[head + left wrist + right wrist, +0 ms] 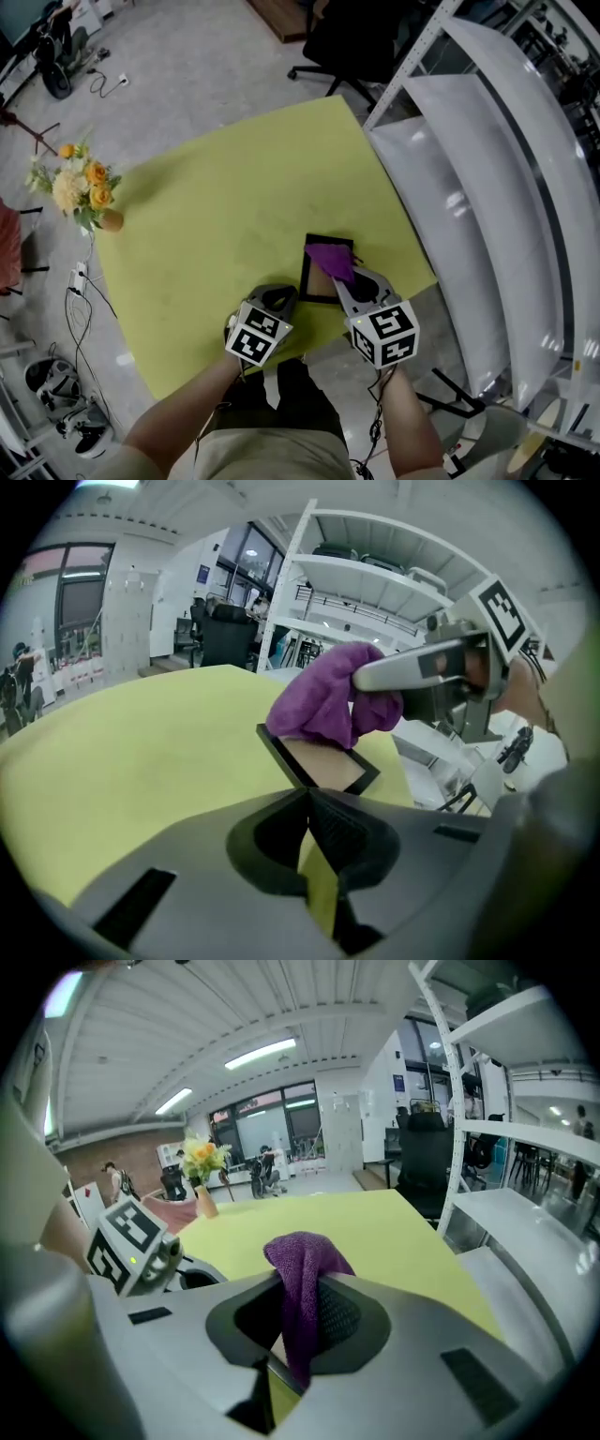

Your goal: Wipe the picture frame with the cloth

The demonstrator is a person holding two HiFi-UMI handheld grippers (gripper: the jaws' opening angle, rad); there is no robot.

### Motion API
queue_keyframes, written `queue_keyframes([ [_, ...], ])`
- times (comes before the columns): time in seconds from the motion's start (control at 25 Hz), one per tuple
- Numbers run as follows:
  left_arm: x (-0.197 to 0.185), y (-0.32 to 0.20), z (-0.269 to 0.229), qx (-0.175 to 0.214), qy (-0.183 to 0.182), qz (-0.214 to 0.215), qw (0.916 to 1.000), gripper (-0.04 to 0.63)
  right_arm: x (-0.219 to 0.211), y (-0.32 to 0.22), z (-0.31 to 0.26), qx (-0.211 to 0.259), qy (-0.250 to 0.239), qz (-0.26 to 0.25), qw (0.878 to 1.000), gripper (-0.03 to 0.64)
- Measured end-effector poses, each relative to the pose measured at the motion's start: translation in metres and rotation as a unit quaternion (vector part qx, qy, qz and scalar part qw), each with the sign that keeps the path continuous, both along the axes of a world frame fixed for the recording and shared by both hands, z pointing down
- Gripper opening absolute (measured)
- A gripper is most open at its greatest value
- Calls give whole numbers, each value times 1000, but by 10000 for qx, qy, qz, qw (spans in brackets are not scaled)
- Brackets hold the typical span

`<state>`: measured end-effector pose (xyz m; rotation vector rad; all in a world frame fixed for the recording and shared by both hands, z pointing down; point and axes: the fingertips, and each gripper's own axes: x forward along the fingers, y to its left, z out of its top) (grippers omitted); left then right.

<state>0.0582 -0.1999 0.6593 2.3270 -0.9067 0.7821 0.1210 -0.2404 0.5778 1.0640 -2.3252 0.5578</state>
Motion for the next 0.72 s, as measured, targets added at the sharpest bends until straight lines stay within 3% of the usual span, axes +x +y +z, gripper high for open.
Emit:
queue_keyframes([
  [0.16,16,6,1,-98,69,182,9998,8,-30,12,-10,-18,-259,-356,9990,49],
  [0.36,20,10,9,-164,28,197,9997,8,-56,29,26,-504,-159,-710,9961,49],
  [0.52,21,9,9,-190,92,161,9996,8,-54,39,62,-916,-213,-565,9940,49],
  [0.72,20,8,11,-50,-96,260,9996,9,-32,40,87,-1118,-203,-128,9934,49],
])
